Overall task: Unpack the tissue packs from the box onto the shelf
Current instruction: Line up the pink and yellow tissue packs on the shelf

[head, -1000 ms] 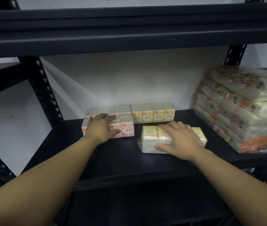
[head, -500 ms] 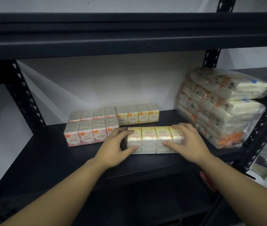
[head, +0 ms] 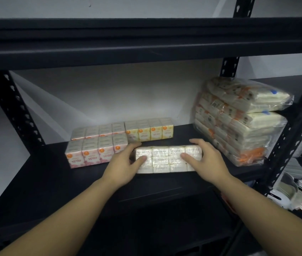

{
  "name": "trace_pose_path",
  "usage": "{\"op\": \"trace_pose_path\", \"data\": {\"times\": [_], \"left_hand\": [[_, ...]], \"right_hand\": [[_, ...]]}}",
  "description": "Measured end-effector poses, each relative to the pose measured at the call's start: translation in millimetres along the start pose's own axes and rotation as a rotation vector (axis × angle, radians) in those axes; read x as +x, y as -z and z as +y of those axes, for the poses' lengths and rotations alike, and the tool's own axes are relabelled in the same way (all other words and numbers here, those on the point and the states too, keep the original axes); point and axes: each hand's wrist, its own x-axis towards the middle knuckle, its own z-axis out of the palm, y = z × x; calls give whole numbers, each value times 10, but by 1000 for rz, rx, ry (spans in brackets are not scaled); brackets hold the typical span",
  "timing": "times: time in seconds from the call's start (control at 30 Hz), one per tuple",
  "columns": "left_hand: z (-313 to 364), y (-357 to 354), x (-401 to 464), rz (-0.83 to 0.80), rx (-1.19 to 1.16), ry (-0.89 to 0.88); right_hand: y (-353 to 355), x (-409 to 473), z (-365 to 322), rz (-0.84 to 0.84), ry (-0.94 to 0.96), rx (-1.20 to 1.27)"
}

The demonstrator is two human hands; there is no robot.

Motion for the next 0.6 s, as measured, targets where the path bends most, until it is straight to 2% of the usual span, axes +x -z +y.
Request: {"op": "trace_pose_path", "data": {"times": [0.2,0.6], "left_hand": [[-57,-26,-57,-151,-111,4],[-207,-41,25,-81,-17,51]], "right_hand": [[-97,-128,126,-129,18,81],[-197,74,124,-95,-51,-82]]}}
